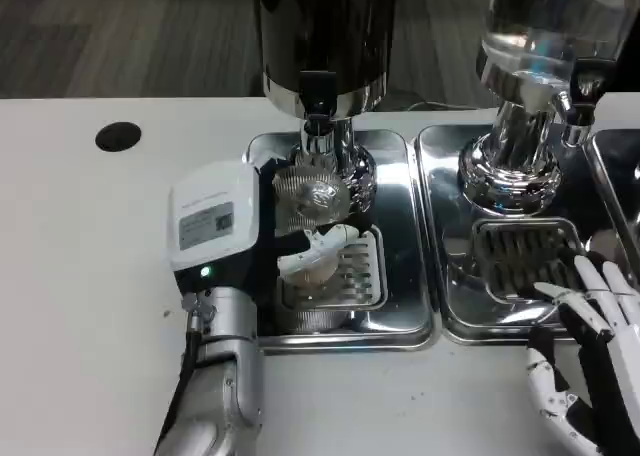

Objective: Grasp the cup under the faucet to collect the drink, then remove the cup.

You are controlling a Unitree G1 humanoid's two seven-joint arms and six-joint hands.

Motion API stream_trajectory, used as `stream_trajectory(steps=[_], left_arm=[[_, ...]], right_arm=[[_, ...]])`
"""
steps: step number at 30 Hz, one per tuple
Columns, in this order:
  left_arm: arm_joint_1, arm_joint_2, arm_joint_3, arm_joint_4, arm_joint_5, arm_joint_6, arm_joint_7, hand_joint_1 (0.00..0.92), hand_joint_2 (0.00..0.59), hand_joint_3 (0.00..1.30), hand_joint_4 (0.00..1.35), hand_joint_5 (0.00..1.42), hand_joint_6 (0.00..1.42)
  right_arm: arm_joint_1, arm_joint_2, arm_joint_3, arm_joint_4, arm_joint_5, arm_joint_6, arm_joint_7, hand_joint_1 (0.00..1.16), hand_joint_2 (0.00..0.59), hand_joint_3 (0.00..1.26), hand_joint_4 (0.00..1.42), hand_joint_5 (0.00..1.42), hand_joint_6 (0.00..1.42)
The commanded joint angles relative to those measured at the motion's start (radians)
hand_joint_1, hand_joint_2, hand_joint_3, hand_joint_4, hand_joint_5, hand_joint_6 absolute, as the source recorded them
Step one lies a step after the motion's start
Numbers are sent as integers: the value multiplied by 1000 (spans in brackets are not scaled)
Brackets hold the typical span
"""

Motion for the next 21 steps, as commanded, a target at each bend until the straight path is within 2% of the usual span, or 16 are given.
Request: stream_trajectory(steps=[1,4,8,10,21], left_arm=[[-14,-6,-15,30,-6,-24,7,189,109,613,559,827,1117],[-11,-7,-21,37,-6,-38,16,115,100,586,525,782,1051],[-2,2,-11,35,-24,-66,16,39,80,504,433,651,799],[4,8,-12,29,-25,-72,14,13,68,494,407,614,720],[55,41,4,-44,-5,-55,21,0,60,456,372,588,636]], right_arm=[[-5,2,-8,9,15,-10,3,99,517,356,84,51,161],[-6,4,-7,15,18,-11,3,100,517,360,84,50,161],[-9,5,-7,25,20,-16,1,101,517,363,84,50,161],[-10,5,-6,28,21,-18,1,102,517,365,84,50,161],[-28,12,10,44,22,-21,3,104,517,377,84,60,162]])
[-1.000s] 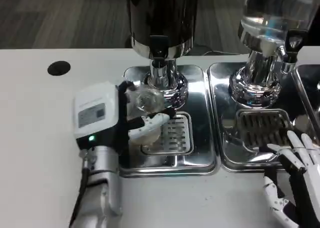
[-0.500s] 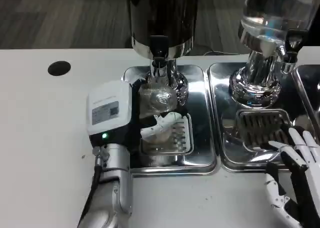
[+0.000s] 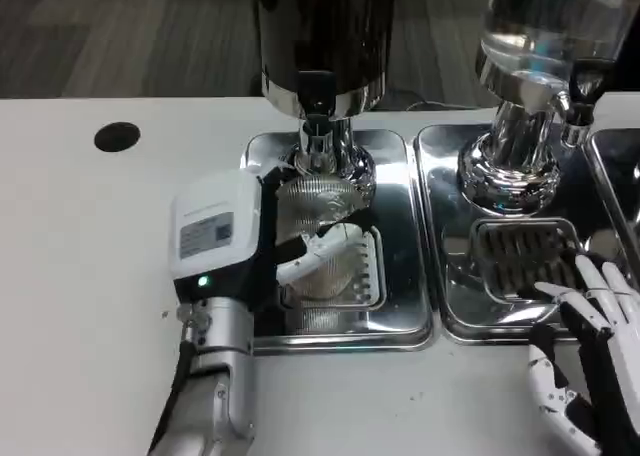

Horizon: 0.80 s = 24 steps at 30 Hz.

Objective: Grasp the cup under the faucet to collect the drink, then remove the cup.

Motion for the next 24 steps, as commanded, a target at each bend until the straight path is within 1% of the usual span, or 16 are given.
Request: stream_trajectory(steps=[1,4,5,7,9,12,14,16,20,24], left_arm=[[25,11,3,-30,14,8,13,0,60,451,372,577,634],[27,11,3,-33,20,10,13,7,59,438,348,571,623],[26,11,2,-32,24,11,13,11,58,407,321,542,607],[24,10,-1,-32,28,11,17,6,59,344,270,480,541],[28,9,-1,-44,32,5,30,0,38,284,212,412,458],[54,16,8,-105,34,-8,52,0,26,228,139,315,343],[79,34,15,-181,49,-8,52,0,31,216,129,304,316],[97,48,20,-237,59,-6,46,0,33,206,121,290,299],[134,80,45,-330,68,-13,22,0,37,195,98,268,263],[167,99,66,-382,48,-46,7,0,37,189,87,250,243]], right_arm=[[-5,4,8,11,4,-11,2,104,517,377,84,60,162],[-3,3,9,13,5,-11,0,104,517,377,84,61,163],[-1,3,8,13,6,-12,-2,104,517,378,84,61,164],[3,2,6,12,9,-13,-4,104,517,378,84,61,164],[5,0,3,13,13,-15,-6,104,517,378,84,61,164],[6,0,-1,16,17,-17,-7,104,517,378,84,61,164],[4,-1,-2,15,15,-19,-10,105,517,369,84,54,154],[2,-3,2,5,-5,-16,-17,111,513,340,84,34,124],[6,-5,15,-52,-80,12,-20,133,522,269,77,0,74],[8,-1,21,-76,-108,35,1,141,522,236,74,0,65]])
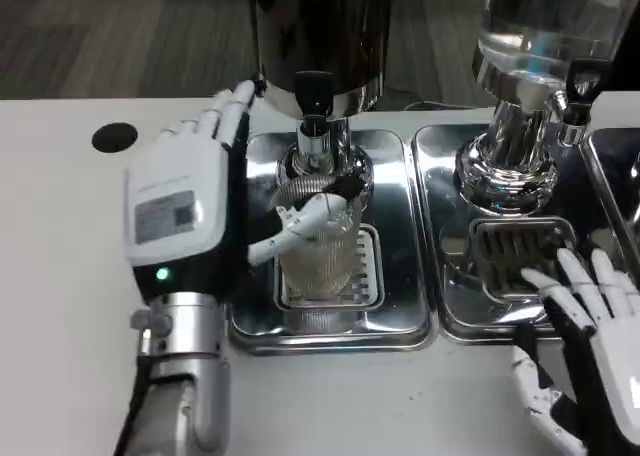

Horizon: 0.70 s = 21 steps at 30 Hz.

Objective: Grasp the cup under the faucet to collect the drink, then remove the cup.

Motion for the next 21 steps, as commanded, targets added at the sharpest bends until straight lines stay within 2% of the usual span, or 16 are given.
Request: stream_trajectory(steps=[1,7,11,18,21], left_arm=[[44,32,24,-62,-15,-59,-23,0,41,179,86,248,240],[50,64,27,-142,-10,-143,-70,0,44,154,79,247,237],[26,74,26,-143,-9,-195,-106,0,62,220,140,280,261],[15,35,12,-148,45,-178,-130,0,77,247,150,271,259],[-10,22,26,-118,16,-190,-142,0,79,263,151,266,238]], right_arm=[[6,0,6,-29,-29,26,11,141,522,234,74,0,65],[20,5,17,-33,-35,35,10,144,522,219,64,0,65],[36,6,19,-52,-37,38,8,144,523,219,63,0,65],[64,3,10,-72,-33,34,-3,128,517,224,74,0,65],[84,-1,-1,-83,-24,28,-5,103,525,228,74,0,65]])
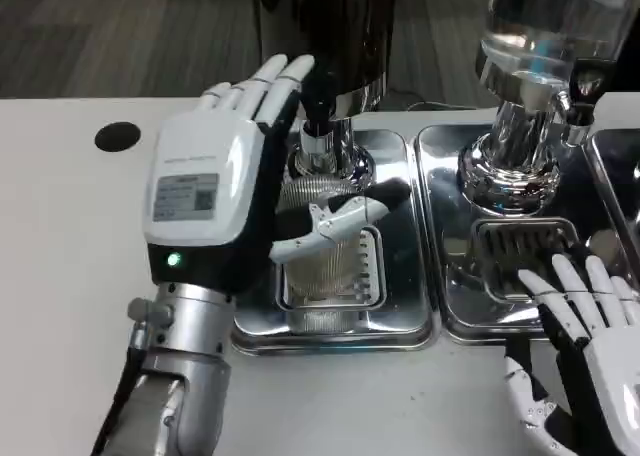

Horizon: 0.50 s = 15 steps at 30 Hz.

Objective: Grasp the cup under the faucet to collect the drink, then remove the cup.

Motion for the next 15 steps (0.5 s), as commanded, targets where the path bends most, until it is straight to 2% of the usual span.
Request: stream_trajectory(steps=[1,9,13,15], left_arm=[[-43,-19,13,27,-19,-5,-24,0,79,274,151,266,235],[-63,-47,12,58,-6,7,-38,0,82,292,183,283,246],[-54,-52,11,56,-9,1,-44,0,89,366,244,363,282],[-32,-44,9,47,-7,-29,-10,0,99,412,280,405,315]], right_arm=[[33,-5,-16,-34,3,-5,-14,101,524,228,74,0,65],[58,-7,-39,-28,22,-23,-23,92,523,232,74,0,65],[55,-6,-43,-21,26,-30,-25,89,523,235,74,0,65],[50,-4,-44,-18,30,-32,-22,88,523,238,74,0,65]])
